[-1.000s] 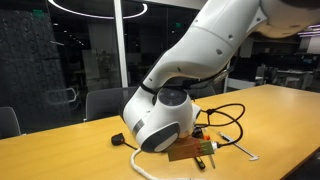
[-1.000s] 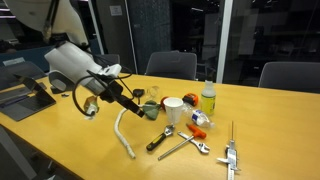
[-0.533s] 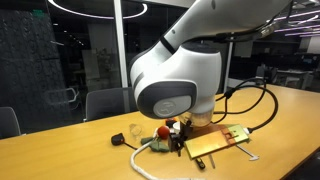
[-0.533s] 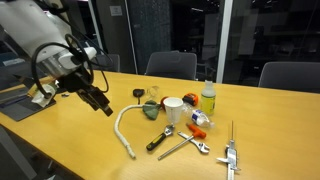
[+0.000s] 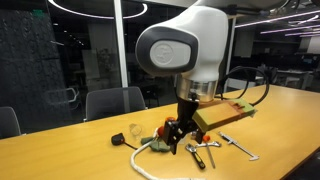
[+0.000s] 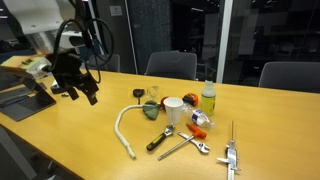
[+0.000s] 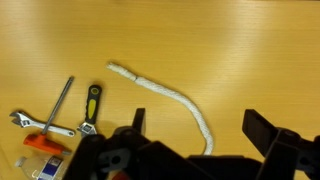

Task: Pick up the cup and put it upright on the table

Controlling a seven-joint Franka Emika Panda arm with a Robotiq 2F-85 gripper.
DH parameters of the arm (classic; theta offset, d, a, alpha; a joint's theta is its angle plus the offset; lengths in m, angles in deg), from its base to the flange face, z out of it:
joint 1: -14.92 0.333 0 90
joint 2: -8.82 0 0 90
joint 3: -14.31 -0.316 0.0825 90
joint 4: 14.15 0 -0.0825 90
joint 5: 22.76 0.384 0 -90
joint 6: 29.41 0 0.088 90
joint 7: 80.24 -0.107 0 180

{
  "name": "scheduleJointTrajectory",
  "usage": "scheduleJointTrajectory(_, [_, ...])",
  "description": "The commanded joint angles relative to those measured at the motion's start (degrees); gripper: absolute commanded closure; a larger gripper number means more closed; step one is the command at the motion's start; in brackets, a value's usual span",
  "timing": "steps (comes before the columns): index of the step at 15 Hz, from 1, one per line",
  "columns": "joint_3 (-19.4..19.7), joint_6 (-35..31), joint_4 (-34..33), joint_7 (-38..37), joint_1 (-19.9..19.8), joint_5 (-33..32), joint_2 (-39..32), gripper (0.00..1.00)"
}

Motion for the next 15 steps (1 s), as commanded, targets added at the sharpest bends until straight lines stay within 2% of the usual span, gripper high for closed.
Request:
scheduleJointTrajectory(1, [-15.0, -10.6, -4.0, 5.3, -14.8, 0.0, -13.7, 0.00])
scheduleJointTrajectory(2, [-19.2, -14.6, -3.8, 4.9, -18.5, 0.0, -16.6, 0.00])
scheduleJointTrajectory(3, [-11.9, -8.4, -2.4, 3.0, -12.2, -0.2, -8.2, 0.00])
scheduleJointTrajectory(4, [-15.7, -9.9, -2.7, 3.4, -16.1, -0.3, -11.0, 0.00])
scheduleJointTrajectory(6, [-18.2, -10.0, -2.9, 4.3, -19.4, -0.3, -14.2, 0.00])
scheduleJointTrajectory(15, [-18.4, -9.9, -2.6, 4.6, -18.9, -0.3, -16.0, 0.00])
